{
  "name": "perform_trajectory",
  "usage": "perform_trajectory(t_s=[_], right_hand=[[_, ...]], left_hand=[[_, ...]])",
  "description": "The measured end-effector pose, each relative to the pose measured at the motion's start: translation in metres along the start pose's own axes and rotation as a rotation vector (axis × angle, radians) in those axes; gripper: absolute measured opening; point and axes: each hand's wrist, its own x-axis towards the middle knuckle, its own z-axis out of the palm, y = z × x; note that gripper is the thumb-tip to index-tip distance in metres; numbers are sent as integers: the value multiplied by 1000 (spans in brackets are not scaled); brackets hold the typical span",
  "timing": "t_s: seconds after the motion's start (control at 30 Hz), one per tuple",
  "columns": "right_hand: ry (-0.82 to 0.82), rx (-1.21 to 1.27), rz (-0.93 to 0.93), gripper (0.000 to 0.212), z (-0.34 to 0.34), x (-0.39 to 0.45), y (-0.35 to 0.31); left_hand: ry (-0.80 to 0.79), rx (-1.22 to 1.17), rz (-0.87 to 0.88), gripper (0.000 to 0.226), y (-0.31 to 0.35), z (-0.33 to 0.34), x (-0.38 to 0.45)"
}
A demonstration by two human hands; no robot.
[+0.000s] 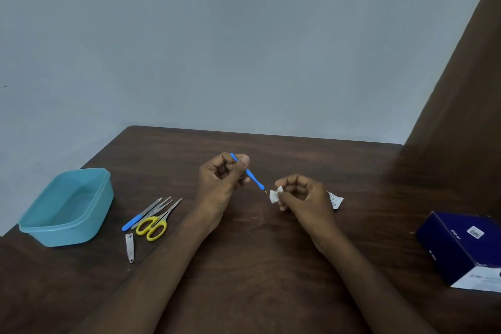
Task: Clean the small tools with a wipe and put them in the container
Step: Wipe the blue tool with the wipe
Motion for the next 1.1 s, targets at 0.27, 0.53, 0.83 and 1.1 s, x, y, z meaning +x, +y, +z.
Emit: perform_trajectory(t_s=[0.27,0.53,0.83,1.1], right_hand=[[-51,69,-13,4,4,-1,-1],[-143,151,37,35,1,0,-6],[-272,197,97,23,-9,1,-4],[-419,17,9,7,-10,0,-3]], left_hand=[[-153,35,-25,18,1,4,-8],[-119,116,2,18,-2,2,-5],[-169,72,10,17,5,3,-10],[-230,123,51,20,4,3,-12]])
